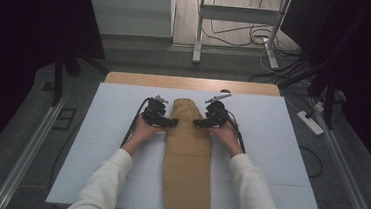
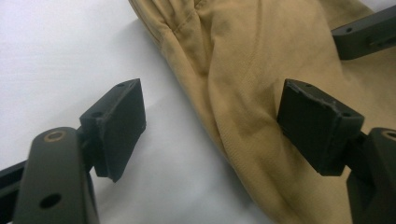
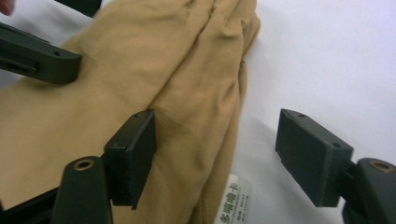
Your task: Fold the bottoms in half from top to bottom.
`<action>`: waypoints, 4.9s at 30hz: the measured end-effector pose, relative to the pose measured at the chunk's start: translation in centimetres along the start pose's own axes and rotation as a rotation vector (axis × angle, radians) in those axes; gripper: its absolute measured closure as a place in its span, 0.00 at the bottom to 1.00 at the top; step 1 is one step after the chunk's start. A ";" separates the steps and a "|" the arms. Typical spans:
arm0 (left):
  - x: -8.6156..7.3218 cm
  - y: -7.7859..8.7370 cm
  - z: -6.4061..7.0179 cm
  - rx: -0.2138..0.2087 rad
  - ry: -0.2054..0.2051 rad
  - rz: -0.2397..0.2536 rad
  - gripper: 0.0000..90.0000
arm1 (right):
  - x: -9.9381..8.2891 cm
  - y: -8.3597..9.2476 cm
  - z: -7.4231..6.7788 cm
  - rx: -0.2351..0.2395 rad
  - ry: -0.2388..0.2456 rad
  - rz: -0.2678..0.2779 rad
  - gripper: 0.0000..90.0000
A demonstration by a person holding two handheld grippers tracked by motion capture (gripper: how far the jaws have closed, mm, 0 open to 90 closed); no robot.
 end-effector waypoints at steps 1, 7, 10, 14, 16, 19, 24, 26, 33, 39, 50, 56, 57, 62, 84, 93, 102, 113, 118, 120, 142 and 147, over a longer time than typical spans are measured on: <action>0.0 -0.1 0.0 0.000 -0.001 -0.003 0.26 | -0.1 -0.1 0.1 0.001 -0.004 -0.001 0.31; -0.4 -0.7 -0.1 -0.016 0.014 -0.016 0.27 | -0.1 -0.3 0.3 0.022 -0.013 -0.004 0.32; -0.3 -0.7 0.0 -0.023 0.007 -0.015 0.30 | -0.2 -0.3 0.2 0.045 0.000 -0.010 0.45; -0.3 -0.7 0.2 -0.031 -0.001 -0.015 0.42 | -0.2 -0.3 -0.2 0.075 0.008 -0.021 0.62; -0.2 -0.6 0.3 -0.049 0.001 -0.015 0.53 | -0.3 -0.3 -0.3 0.077 0.005 -0.024 0.71; -0.1 -0.6 0.8 -0.054 -0.024 -0.024 0.67 | -0.3 -0.3 -0.3 0.085 -0.005 -0.027 0.83; -0.1 -0.6 0.9 -0.064 -0.046 -0.024 0.84 | -0.4 -0.2 -0.5 0.074 0.015 -0.023 0.90; -0.1 -0.5 1.0 -0.062 -0.054 -0.022 0.88 | -0.4 -0.1 -0.7 0.059 0.038 -0.018 0.90; 0.2 0.2 1.2 -0.053 -0.085 0.001 0.92 | -0.1 0.8 -1.1 0.064 0.054 0.008 0.91; 1.4 1.6 1.2 -0.039 -0.106 0.048 0.92 | 0.7 2.2 -1.3 0.061 0.086 0.039 0.91; 3.9 3.6 1.3 -0.007 -0.140 0.113 0.92 | 2.8 4.9 -1.6 0.035 0.107 0.117 0.91; 4.1 3.4 1.3 -0.001 -0.142 0.127 0.93 | 2.5 4.8 -1.3 0.038 0.099 0.115 0.91; 4.4 3.6 1.2 0.003 -0.144 0.134 0.93 | 2.7 4.9 -1.3 0.034 0.103 0.119 0.92; 6.3 4.8 0.6 0.037 -0.157 0.177 0.93 | 4.5 6.3 -1.5 0.011 0.131 0.184 0.92; 4.3 4.4 2.4 0.035 -0.201 0.170 0.93 | 2.1 6.0 -1.8 0.020 0.148 0.199 0.92; 3.6 4.8 2.9 0.024 -0.204 0.168 0.93 | 1.4 6.4 -2.3 0.043 0.149 0.194 0.92; 3.4 4.9 3.4 0.014 -0.208 0.169 0.93 | 1.1 6.6 -2.5 0.050 0.149 0.182 0.92; 3.1 5.0 3.8 -0.001 -0.211 0.159 0.93 | 0.6 6.7 -2.6 0.055 0.151 0.170 0.92; 2.8 5.0 3.8 -0.014 -0.212 0.155 0.93 | 0.4 6.7 -2.7 0.059 0.152 0.160 0.92; 2.7 5.0 3.8 -0.018 -0.209 0.155 0.93 | 0.3 6.7 -2.7 0.064 0.150 0.160 0.92; 1.2 6.0 5.3 -0.052 -0.212 0.174 0.93 | -1.1 7.4 -3.5 0.092 0.158 0.155 0.92; 0.9 6.2 5.7 -0.058 -0.219 0.174 0.93 | -1.5 7.5 -3.8 0.100 0.156 0.153 0.92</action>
Point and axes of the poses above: each handheld gripper's, and its own axes: y roughly backward along the jaws, x roughly out of its top, z roughly to its right, the point moved 3 cm from there along -y, roughly forward along the jaws, and after that the axes turned 13 degrees about -y, right-handed, at the moved point
